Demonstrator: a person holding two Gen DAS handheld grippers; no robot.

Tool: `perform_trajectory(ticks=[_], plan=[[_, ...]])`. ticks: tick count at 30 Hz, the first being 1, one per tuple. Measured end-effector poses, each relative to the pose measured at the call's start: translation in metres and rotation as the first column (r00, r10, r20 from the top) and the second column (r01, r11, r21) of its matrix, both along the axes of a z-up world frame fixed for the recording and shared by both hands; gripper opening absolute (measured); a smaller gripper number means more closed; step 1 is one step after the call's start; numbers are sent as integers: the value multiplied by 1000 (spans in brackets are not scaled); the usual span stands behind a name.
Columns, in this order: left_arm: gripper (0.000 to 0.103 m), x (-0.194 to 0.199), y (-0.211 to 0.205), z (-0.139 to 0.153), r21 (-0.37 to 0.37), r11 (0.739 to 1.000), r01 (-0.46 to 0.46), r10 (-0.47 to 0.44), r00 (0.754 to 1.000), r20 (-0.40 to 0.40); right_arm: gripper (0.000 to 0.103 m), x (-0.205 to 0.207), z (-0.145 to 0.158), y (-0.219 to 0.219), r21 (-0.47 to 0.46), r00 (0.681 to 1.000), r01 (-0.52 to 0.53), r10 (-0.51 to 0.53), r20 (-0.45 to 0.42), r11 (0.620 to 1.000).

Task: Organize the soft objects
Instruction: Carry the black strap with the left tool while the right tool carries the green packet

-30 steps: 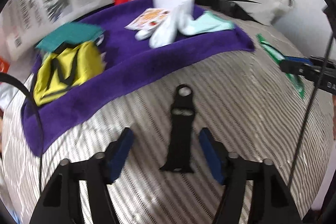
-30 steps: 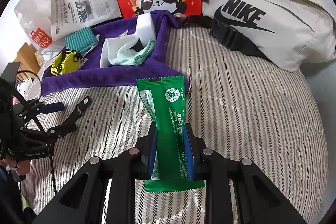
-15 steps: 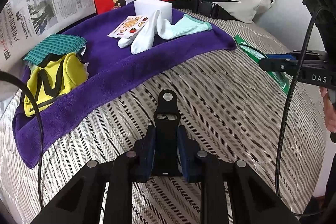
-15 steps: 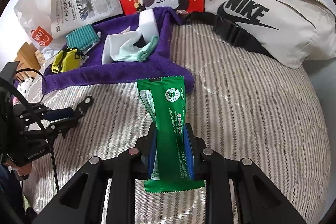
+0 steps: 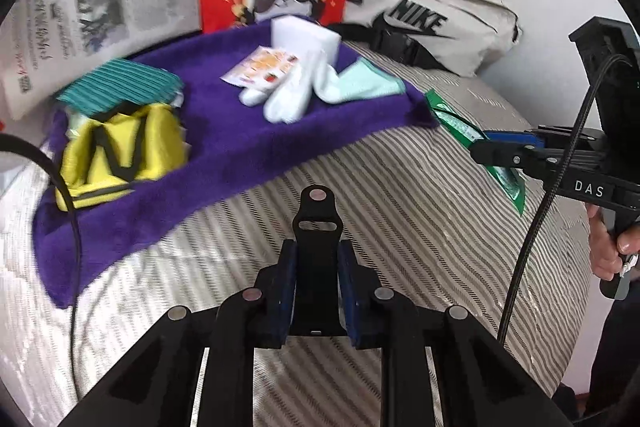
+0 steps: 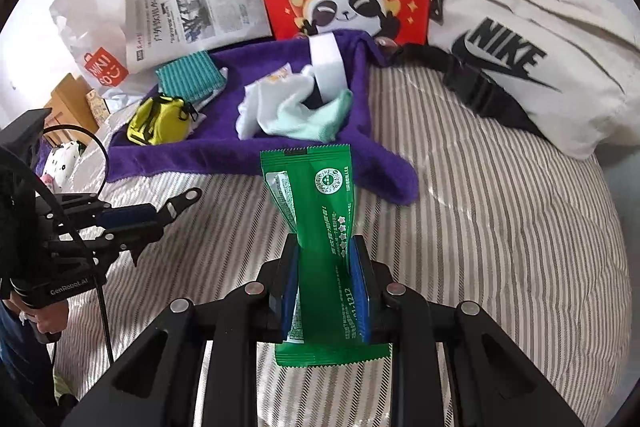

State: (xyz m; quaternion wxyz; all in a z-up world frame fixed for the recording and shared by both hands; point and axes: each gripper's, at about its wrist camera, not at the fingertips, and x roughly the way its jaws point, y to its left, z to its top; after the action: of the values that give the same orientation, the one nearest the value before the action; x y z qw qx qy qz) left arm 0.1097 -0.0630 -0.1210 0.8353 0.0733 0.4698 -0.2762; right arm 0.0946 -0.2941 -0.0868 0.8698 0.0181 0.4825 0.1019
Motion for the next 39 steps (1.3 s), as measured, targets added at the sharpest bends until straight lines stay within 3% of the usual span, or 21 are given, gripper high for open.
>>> perform_trajectory(ticks=[20,39], plan=[[20,19,55,53,-45,993,-114,117,989,89,24,38,26,40,47,995,-90,88,54,995],[20,77,57,65,-48,987,-152,156,982,106,24,113,41,52,35,992,-98,95,83,995]])
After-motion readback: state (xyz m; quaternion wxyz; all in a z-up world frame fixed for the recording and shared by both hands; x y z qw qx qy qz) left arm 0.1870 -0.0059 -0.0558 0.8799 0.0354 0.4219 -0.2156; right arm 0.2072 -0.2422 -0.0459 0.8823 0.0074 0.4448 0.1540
